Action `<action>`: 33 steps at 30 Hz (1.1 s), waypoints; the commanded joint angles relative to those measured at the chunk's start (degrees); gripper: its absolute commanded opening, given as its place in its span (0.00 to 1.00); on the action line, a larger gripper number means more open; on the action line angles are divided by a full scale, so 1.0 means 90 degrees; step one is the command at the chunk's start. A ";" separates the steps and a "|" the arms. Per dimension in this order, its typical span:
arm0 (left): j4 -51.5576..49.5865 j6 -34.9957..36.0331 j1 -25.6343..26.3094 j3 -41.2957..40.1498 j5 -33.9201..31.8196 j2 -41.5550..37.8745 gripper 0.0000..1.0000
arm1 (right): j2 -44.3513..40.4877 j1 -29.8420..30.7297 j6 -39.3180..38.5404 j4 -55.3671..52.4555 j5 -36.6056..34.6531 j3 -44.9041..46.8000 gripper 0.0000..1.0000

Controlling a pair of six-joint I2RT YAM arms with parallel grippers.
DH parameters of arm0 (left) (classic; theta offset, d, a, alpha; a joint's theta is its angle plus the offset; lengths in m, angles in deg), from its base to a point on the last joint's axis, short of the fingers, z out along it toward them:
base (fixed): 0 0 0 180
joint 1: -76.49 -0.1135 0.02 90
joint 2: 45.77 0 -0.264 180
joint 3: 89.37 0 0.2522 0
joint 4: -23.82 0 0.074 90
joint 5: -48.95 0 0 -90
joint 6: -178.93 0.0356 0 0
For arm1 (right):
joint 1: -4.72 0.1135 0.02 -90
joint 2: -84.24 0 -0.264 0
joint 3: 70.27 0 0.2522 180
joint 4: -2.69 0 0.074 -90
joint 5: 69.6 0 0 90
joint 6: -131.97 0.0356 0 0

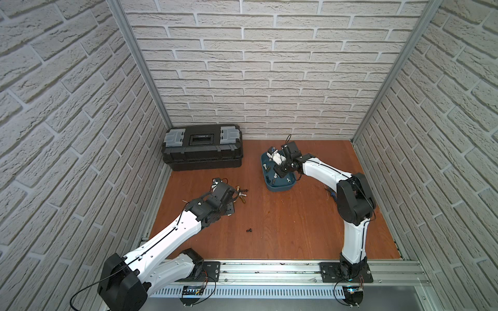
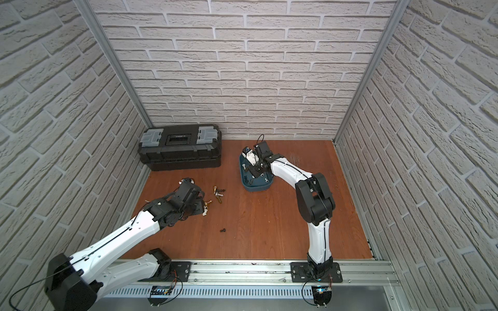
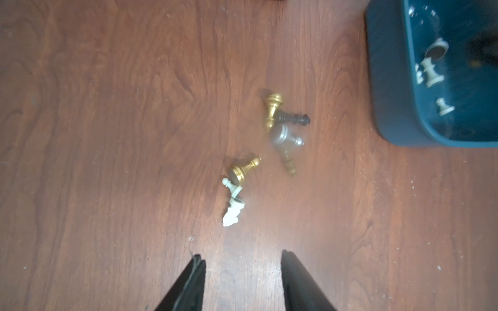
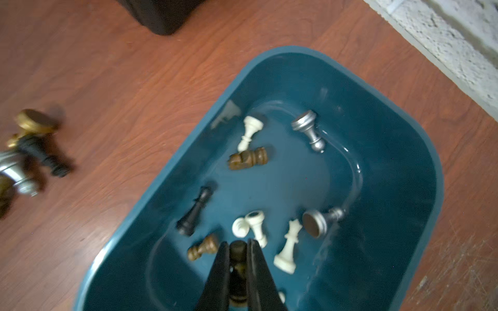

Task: Put the chess pieces into the storage box
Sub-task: Place the chess piece in the storage box, then pick up the chess piece at the center of the board.

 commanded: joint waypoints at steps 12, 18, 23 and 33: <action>-0.0444 0.0160 0.0539 0.0379 0.0071 0.0262 0.52 | -0.1344 -0.0080 0.0740 0.0394 0.0239 0.0757 0.38; -0.0243 -0.0894 0.1350 0.0199 0.0009 0.0609 0.52 | -0.2732 0.0166 0.1166 0.1026 0.0480 0.2633 0.38; -0.0022 -0.1484 0.2142 0.0195 -0.0143 0.1283 0.52 | -0.3476 0.0386 0.1382 0.1446 0.0608 0.3801 0.38; -0.0302 -0.1304 0.2551 0.0931 -0.0309 0.2788 0.52 | -0.3842 0.0447 0.1250 0.1469 0.0441 0.4163 0.38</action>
